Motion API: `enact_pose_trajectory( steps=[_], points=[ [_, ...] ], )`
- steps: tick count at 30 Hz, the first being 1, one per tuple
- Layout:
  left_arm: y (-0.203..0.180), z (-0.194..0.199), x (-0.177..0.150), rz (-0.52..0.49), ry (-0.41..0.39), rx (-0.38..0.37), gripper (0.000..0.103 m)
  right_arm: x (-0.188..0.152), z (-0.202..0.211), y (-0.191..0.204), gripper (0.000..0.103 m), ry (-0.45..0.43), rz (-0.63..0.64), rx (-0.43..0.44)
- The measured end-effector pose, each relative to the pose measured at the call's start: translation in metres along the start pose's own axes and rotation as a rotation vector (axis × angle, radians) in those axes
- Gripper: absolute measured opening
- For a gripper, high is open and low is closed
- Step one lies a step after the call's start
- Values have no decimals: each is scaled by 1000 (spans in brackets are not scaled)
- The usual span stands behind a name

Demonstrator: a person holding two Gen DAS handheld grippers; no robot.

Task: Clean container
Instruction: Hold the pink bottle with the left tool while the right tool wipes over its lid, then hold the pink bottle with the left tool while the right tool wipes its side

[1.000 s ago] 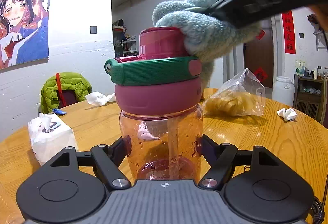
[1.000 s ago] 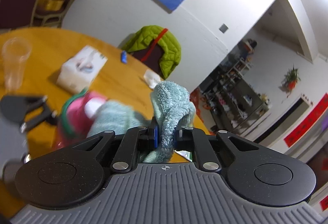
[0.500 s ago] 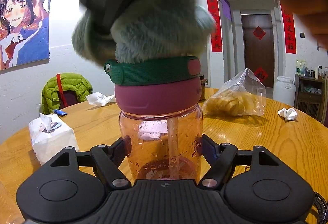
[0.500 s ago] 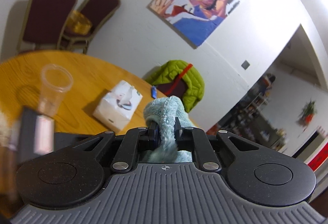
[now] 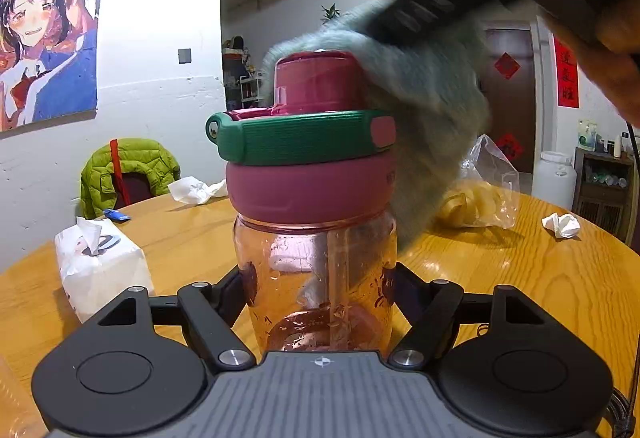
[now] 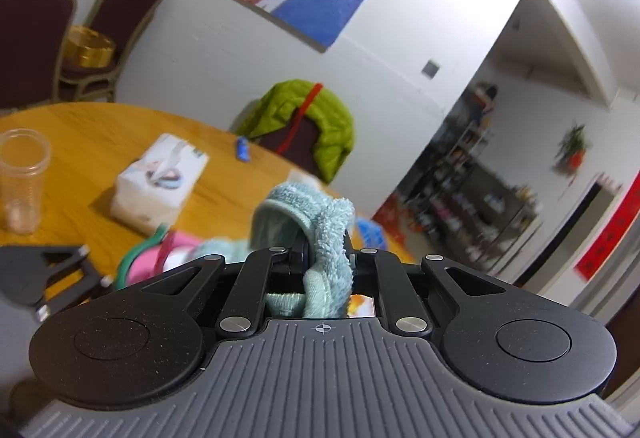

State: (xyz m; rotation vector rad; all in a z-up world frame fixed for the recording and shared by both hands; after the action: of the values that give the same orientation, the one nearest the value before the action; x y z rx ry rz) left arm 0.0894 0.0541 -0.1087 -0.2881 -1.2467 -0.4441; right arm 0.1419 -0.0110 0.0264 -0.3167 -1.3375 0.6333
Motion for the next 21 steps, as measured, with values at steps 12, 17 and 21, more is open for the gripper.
enact_pose_trajectory(
  steps=[12,17,21],
  points=[
    [5,-1,-1,-16,6,10,72,-10,59,12,13,-68,-111,91],
    [8,-4,-1,-17,8,9,72,-22,33,3,13,-30,-113,31],
    [9,-5,-1,-17,11,9,72,-46,5,-14,13,44,-130,-28]
  ],
)
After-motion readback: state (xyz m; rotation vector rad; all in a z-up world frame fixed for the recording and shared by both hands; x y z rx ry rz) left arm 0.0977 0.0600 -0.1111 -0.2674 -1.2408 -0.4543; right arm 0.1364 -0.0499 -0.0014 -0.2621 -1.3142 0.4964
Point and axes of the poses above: each gripper's, at about its wrist camera, not at the fingertips, and z roughly against the way its jaws point, y to its left, x to its top, the point moved 8 cm from there along -z, roughly the way its jaws point, and after that the axes turned 12 degrees about -x, right-handed, at the moved point
